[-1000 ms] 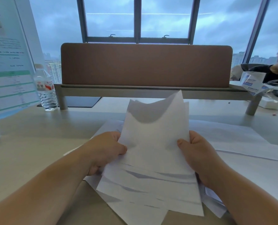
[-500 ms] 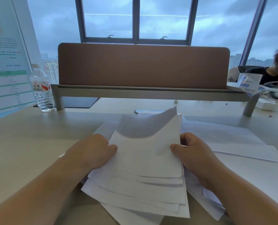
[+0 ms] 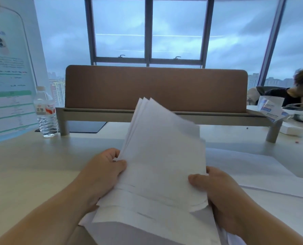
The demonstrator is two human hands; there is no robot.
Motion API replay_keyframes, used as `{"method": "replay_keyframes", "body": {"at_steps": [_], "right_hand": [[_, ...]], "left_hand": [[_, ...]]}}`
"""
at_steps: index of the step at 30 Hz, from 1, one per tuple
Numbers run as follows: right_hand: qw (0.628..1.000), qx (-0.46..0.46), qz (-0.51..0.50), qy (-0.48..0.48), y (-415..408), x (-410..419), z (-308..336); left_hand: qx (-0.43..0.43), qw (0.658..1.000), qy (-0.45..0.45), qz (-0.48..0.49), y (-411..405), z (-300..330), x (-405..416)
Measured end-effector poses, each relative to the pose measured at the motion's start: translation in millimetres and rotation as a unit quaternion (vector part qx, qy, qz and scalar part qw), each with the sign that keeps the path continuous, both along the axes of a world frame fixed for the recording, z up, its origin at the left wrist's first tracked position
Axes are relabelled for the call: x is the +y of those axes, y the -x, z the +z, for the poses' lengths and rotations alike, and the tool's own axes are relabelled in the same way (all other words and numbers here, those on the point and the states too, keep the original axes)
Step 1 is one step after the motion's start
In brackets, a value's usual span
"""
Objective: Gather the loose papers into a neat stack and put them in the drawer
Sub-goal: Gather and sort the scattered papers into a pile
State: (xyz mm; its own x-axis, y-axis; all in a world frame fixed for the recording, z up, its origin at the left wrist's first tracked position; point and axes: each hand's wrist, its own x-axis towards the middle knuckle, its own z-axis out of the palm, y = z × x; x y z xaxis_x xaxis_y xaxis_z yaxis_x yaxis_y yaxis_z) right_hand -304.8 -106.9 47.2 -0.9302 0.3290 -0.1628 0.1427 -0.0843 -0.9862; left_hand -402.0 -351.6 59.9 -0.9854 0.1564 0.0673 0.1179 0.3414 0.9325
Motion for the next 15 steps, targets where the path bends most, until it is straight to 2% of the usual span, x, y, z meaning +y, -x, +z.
{"method": "replay_keyframes", "body": {"at_steps": [5,7,8,9,11,12,15], "right_hand": [[0.998,0.025,-0.023,0.061,-2.2,2.0,5.4],[0.994,0.046,-0.069,0.073,-1.1,7.5,6.5],[0.991,0.057,-0.090,0.083,-0.4,10.3,7.6],[0.987,0.067,-0.110,0.097,0.0,13.0,7.4],[0.978,0.084,-0.141,0.131,1.8,18.5,6.9],[0.972,0.089,-0.155,0.150,2.5,20.5,6.7],[0.958,0.089,-0.185,0.199,5.1,22.6,5.8]], "left_hand": [[-0.033,0.996,-0.075,-0.035,-2.6,-0.9,4.9],[-0.017,0.998,-0.056,-0.028,-5.7,1.9,3.1],[0.027,1.000,0.004,-0.004,-4.1,2.9,-0.9],[0.081,0.991,0.100,0.021,-0.4,2.3,-5.5],[0.130,0.944,0.297,0.056,2.0,2.0,-10.9],[0.119,0.925,0.354,0.063,0.5,2.1,-11.6],[0.046,0.898,0.436,0.044,-6.9,-0.5,-9.4]]}}
